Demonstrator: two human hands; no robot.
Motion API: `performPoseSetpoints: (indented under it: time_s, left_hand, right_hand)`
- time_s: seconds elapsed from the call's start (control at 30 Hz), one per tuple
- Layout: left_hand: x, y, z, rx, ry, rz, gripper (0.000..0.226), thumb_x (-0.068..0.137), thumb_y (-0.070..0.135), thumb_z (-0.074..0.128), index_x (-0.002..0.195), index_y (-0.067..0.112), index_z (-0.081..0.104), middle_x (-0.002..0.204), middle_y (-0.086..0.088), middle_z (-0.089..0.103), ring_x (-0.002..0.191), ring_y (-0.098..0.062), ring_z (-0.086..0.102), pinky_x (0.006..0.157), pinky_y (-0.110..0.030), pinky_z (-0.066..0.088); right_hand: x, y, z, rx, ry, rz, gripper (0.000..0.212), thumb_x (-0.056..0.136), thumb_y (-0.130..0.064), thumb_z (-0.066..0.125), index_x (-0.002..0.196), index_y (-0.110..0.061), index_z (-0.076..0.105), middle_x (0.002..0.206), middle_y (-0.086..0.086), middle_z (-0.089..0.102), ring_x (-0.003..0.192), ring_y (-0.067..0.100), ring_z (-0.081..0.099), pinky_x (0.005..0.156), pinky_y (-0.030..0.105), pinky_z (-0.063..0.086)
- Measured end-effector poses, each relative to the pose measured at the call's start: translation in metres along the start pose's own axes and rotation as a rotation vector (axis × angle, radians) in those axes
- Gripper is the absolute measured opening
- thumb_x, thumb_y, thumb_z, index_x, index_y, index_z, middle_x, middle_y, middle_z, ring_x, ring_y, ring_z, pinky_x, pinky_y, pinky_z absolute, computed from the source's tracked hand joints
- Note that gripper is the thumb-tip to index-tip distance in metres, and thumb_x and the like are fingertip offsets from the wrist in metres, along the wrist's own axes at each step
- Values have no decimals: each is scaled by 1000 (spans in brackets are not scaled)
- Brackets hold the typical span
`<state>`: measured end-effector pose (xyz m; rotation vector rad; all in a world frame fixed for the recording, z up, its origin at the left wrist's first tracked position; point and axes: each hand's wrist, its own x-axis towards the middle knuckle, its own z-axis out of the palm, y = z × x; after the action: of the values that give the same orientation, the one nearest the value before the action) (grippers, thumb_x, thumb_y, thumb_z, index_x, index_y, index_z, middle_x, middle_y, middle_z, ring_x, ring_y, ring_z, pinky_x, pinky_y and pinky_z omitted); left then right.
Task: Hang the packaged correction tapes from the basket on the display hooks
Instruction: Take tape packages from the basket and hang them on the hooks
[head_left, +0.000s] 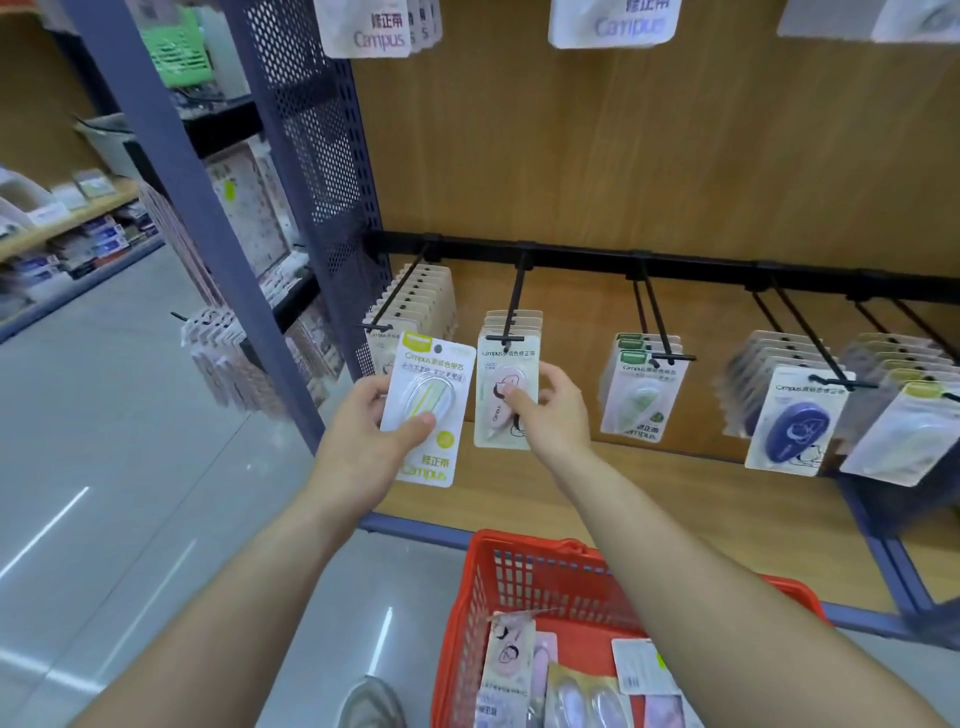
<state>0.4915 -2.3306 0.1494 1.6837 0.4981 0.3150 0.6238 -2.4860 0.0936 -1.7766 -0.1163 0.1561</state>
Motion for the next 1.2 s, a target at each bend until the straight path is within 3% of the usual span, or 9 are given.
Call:
performPoseSetpoints:
  time_s: [0.1, 0.3, 0.47, 0.6, 0.77, 0.83, 0.93, 1.0, 1.2]
  left_hand:
    - [0, 1, 1, -10, -6, -18, 32, 91, 4, 73, 117, 15, 59, 100, 6, 79, 87, -17, 77, 74, -38, 62]
    - [-5, 10, 18, 32, -111, -9, 32, 88, -1, 75, 112, 15, 62, 100, 3, 78, 81, -10, 76, 58, -21, 57]
    - [-19, 21, 62, 92, -244, -4, 30, 84, 0, 78, 107, 15, 64, 97, 2, 80, 85, -17, 77, 59, -25, 57]
    - [-41, 30, 110, 120, -332, 5, 29, 84, 0, 79, 108, 11, 66, 97, 0, 80, 84, -14, 77, 59, -20, 55]
    - [-64, 38, 183, 143, -430, 51, 31, 82, -1, 81, 106, 9, 65, 97, -1, 80, 88, -15, 77, 63, -19, 57]
    - [-69, 40, 218, 173, -472, 84, 31, 81, 1, 82, 106, 10, 67, 97, -2, 80, 88, -12, 76, 72, -23, 58]
    - [-73, 43, 273, 220, -509, 148, 27, 82, 4, 82, 102, 15, 67, 89, 6, 75, 73, -1, 71, 71, -20, 56]
    - [-70, 43, 310, 264, -514, 202, 27, 81, 6, 83, 95, 21, 67, 89, 5, 74, 77, -8, 70, 75, -27, 56]
    - [-61, 42, 400, 305, -520, 251, 28, 85, 9, 80, 110, 13, 68, 94, 3, 73, 78, -7, 65, 59, -6, 46]
  right_hand:
    - [8, -2, -4, -177, 7, -14, 21, 95, -22, 67, 113, -30, 60, 86, -17, 66, 83, 11, 64, 58, 18, 40]
    - [-17, 1, -39, -507, -90, -38, 55, 97, -38, 65, 144, -17, 48, 134, 3, 57, 116, 21, 59, 98, 37, 49]
    - [-52, -10, -117, -636, -202, -88, 41, 94, -35, 69, 129, -16, 61, 125, 0, 62, 99, 12, 58, 90, 27, 46]
    - [-76, -23, -196, -755, -237, -106, 34, 93, -37, 70, 122, -21, 65, 121, -2, 61, 98, 10, 59, 92, 28, 48]
    - [-95, -25, -290, -766, -143, -69, 29, 92, -38, 71, 117, -23, 65, 110, -10, 63, 90, 6, 58, 79, 20, 44]
    - [-99, -19, -323, -748, -93, -47, 27, 92, -37, 72, 113, -22, 66, 106, -10, 64, 91, 8, 60, 81, 23, 48]
    - [-103, -7, -364, -785, -75, -20, 28, 91, -37, 73, 113, -20, 68, 104, -8, 67, 94, 10, 62, 83, 24, 46]
    - [-105, 2, -389, -769, -66, 5, 26, 90, -37, 75, 110, -21, 68, 102, -7, 69, 95, 9, 63, 81, 23, 45]
    - [-108, 27, -441, -731, -43, 86, 22, 91, -39, 72, 108, -28, 64, 102, -11, 66, 97, 8, 63, 83, 25, 48]
